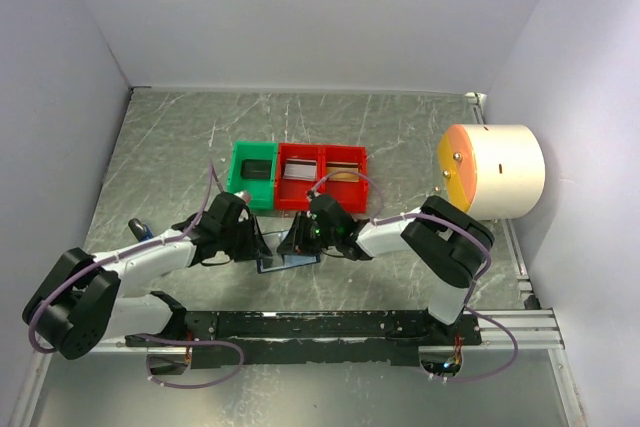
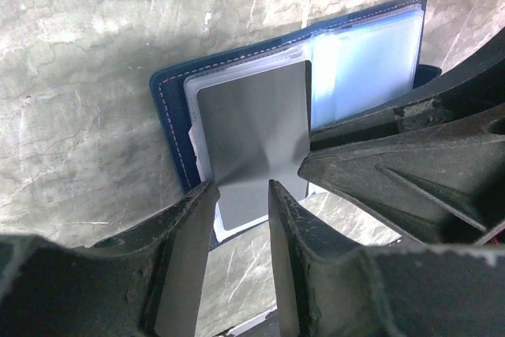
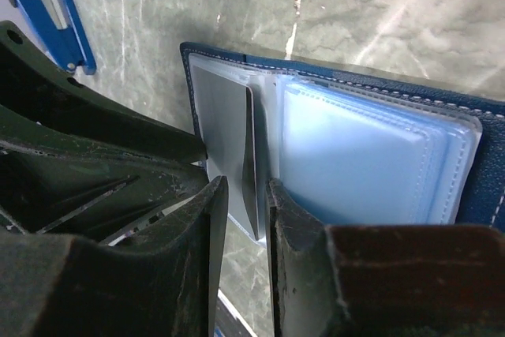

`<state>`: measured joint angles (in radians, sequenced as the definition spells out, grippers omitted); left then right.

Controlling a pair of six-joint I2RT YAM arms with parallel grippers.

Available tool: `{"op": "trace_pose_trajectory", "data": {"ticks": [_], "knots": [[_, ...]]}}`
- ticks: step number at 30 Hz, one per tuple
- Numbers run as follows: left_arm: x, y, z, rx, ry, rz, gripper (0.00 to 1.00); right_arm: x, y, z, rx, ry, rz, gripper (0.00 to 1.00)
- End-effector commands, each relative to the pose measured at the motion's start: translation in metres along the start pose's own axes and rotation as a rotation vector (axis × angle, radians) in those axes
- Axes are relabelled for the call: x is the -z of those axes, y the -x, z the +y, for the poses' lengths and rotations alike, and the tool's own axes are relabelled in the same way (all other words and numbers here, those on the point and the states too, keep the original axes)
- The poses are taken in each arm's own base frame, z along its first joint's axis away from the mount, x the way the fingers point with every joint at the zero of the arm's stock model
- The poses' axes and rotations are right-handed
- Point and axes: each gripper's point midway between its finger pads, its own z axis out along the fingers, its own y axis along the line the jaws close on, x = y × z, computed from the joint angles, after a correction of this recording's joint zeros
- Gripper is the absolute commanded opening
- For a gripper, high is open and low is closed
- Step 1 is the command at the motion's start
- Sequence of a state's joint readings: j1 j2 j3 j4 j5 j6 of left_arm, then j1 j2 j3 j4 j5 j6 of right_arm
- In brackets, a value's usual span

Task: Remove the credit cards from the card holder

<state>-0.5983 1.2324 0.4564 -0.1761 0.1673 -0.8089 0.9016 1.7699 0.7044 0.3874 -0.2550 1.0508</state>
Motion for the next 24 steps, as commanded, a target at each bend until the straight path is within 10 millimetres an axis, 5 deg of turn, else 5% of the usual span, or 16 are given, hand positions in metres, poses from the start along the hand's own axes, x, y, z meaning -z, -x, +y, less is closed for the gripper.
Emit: {"op": "trace_pose_trajectory", "data": {"ticks": [1,7,10,24], "knots": [[-0.008,-0.023,0.03,-0.007,0.097,0.05,0.45,0.005,-0.002,0.002,-0.058,0.072,0.004,0.25],[-0.007,-0.025,0.033,-0.003,0.108,0.047,0.44,0.013,0.0,0.01,-0.087,0.147,-0.004,0.15],[-0.006,-0.024,0.033,-0.005,0.108,0.042,0.44,0.015,0.0,0.013,-0.091,0.175,-0.003,0.0],[-0.006,-0.026,0.038,-0.008,0.131,0.045,0.44,0.03,0.003,0.0,-0.119,0.183,-0.018,0.0]]}}
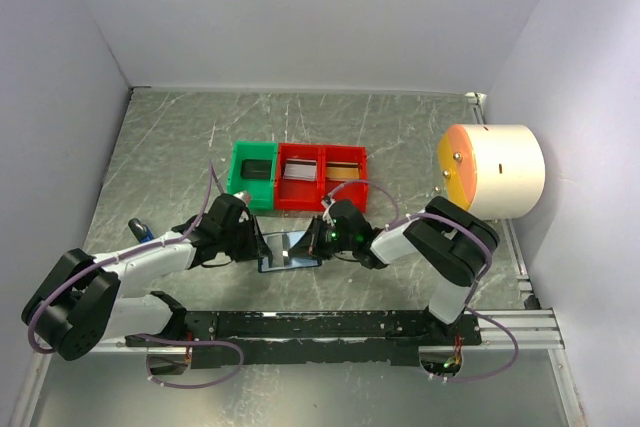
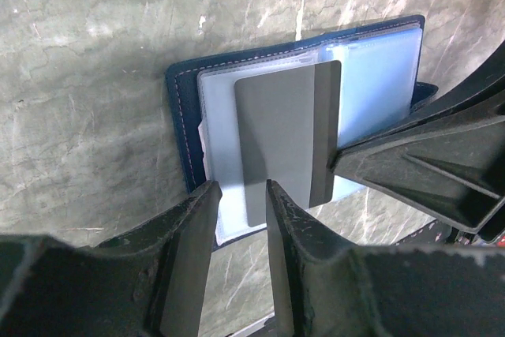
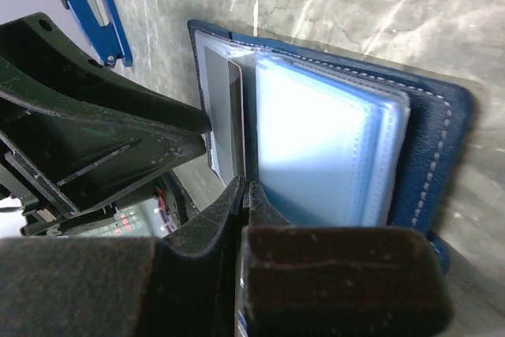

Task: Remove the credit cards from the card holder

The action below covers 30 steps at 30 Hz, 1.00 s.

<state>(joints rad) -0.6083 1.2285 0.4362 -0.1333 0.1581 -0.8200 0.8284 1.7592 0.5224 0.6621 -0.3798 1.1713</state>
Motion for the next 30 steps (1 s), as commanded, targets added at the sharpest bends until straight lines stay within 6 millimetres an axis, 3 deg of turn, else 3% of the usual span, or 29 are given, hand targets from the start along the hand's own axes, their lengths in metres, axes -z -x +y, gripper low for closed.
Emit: {"op": "trace_pose_trajectory", "data": {"ticks": [1,10,18,24,30], "knots": [[-0.002,-0.027,0.04,-0.009,0.147,0.067,0.44,0.01,0.007,0.012,0.015,0.052,-0.019,0.0],[0.0,-0.02,0.032,-0.021,0.134,0.059,0.44,0.004,0.007,0.007,0.025,0.034,0.008,0.0],[0.017,0.007,-0.005,-0.056,0.033,-0.022,0.58,0.0,0.007,-0.006,0.007,-0.032,0.015,0.0],[0.028,0.03,-0.036,-0.104,-0.064,-0.085,0.63,0.001,0.011,-0.011,0.014,-0.069,0.003,0.0],[0.006,0.014,-0.034,-0.103,-0.095,-0.006,0.57,0.003,0.016,-0.012,0.016,-0.08,-0.019,0.0]]}}
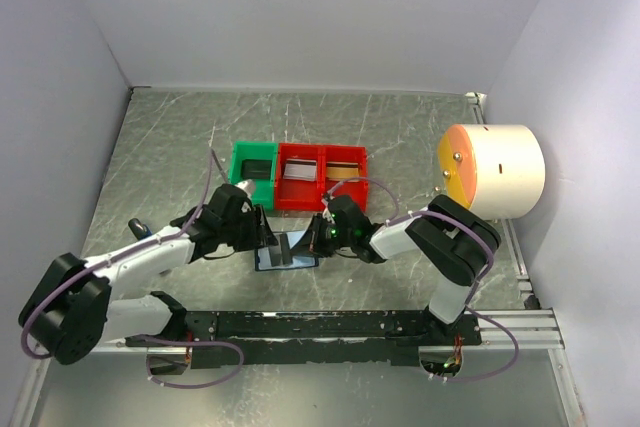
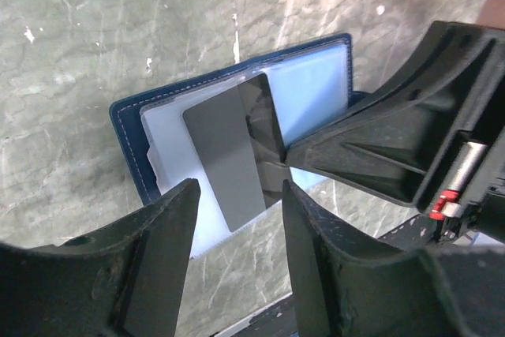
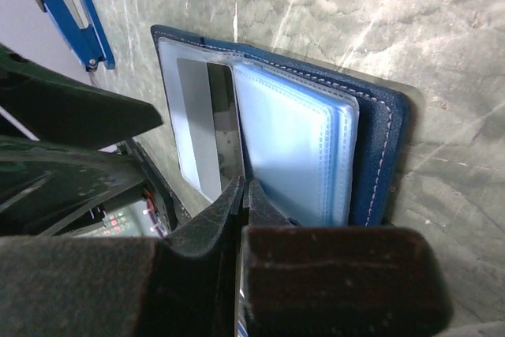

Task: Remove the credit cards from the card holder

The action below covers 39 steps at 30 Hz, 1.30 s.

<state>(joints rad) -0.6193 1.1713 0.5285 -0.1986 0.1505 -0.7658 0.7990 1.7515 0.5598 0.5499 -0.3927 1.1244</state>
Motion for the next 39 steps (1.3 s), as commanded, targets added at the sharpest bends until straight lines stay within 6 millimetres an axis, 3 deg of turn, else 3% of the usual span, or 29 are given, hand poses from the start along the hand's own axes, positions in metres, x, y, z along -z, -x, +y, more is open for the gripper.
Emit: {"op": "trace_pose_trajectory", "data": {"ticks": [1,8,17,21,23,24,28,31,39], "knots": [[-0.015,-0.017,-0.002,-0.022,-0.039,0.077,0.56,0.002,0.008,-0.004,0.007,-0.024,-0.033,0.0],[-0.027,-0.045,0.033,-0.002,0.099,0.161,0.36,0.003,0.008,0.001,0.001,0.007,-0.034,0.0],[-0.026,-0.05,0.044,-0.027,0.153,0.177,0.27,-0.007,0.008,-0.003,0.006,0.001,-0.007,0.25],[-0.025,-0.051,0.045,-0.028,0.16,0.176,0.26,-0.009,0.005,0.001,0.006,0.043,0.006,0.16],[-0.024,-0.051,0.046,-0.029,0.167,0.174,0.26,-0.004,0.006,0.008,0.005,0.083,0.001,0.02],[-0.024,-0.05,0.047,-0.027,0.172,0.171,0.26,0.0,0.007,0.006,-0.003,0.075,-0.012,0.0],[-0.022,-0.049,0.048,-0.027,0.181,0.163,0.26,0.017,0.013,-0.013,-0.01,0.014,-0.064,0.0],[-0.022,-0.05,0.044,-0.03,0.156,0.162,0.26,0.018,0.009,-0.012,0.025,0.029,-0.025,0.0],[-0.026,-0.052,0.04,-0.045,0.134,0.182,0.26,0.008,0.013,0.006,0.055,0.101,0.005,0.3]]}}
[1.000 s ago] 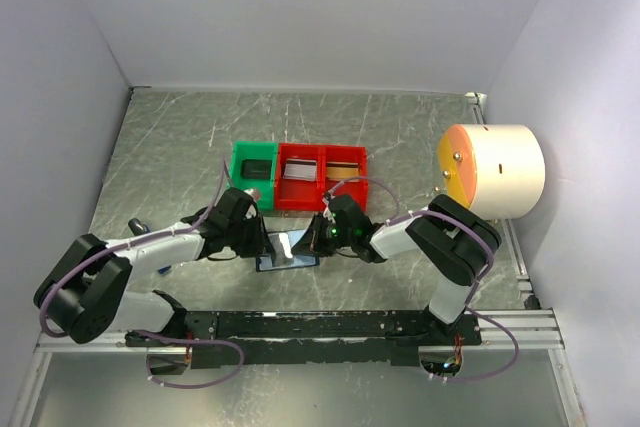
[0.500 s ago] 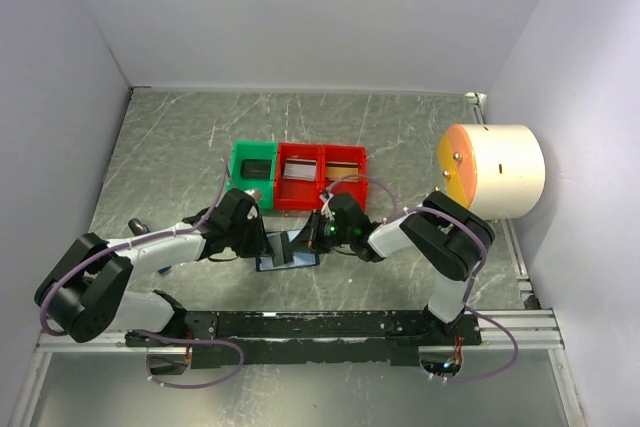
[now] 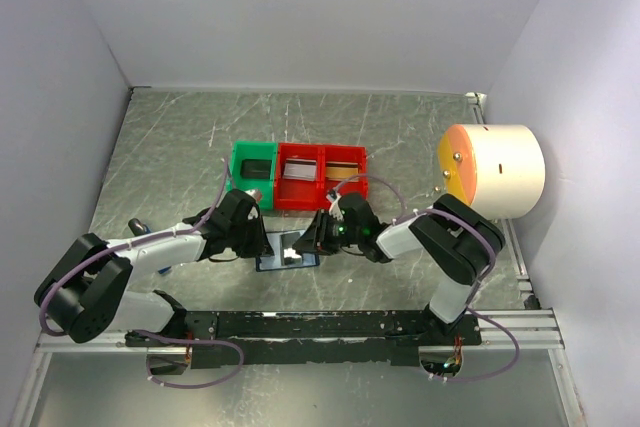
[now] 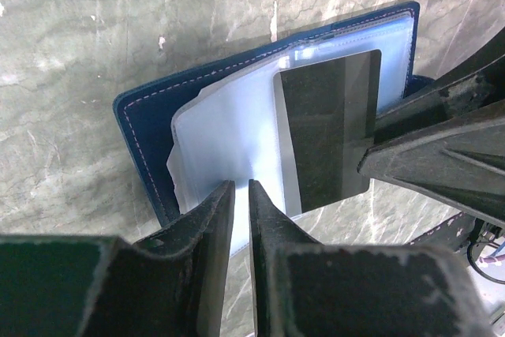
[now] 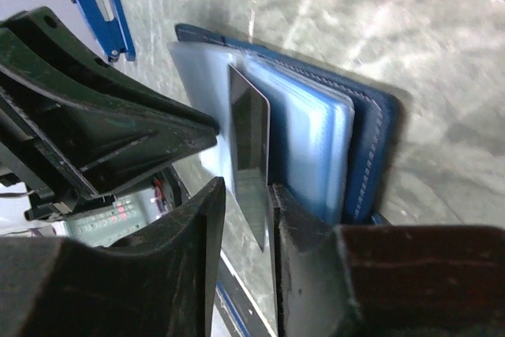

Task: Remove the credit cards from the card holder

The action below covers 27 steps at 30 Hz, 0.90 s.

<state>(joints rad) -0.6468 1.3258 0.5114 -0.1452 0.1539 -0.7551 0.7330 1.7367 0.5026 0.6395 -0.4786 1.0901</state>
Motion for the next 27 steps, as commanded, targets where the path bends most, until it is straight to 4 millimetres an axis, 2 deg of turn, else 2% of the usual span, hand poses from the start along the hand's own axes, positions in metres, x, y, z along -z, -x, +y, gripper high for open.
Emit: {"op": "trace_pose_trajectory", "data": {"ticks": [1,6,10,18,27], "knots": [[-0.004,-0.025,0.021,-0.028,0.071,0.08,0.27,-0.008,0.005,0.01,0.04,0.042,0.015,0.3],[-0.005,-0.027,0.023,-0.023,0.076,0.087,0.27,-0.015,0.006,0.006,0.028,0.039,0.022,0.29],[-0.004,-0.026,0.023,-0.02,0.083,0.079,0.27,-0.016,0.003,0.004,0.009,0.055,0.028,0.22],[0.0,-0.024,0.024,-0.011,0.093,0.062,0.27,-0.007,0.005,-0.003,0.025,0.0,0.003,0.01],[0.005,-0.022,0.023,0.0,0.085,0.037,0.27,0.003,0.008,0.003,0.064,-0.012,-0.015,0.0]]}}
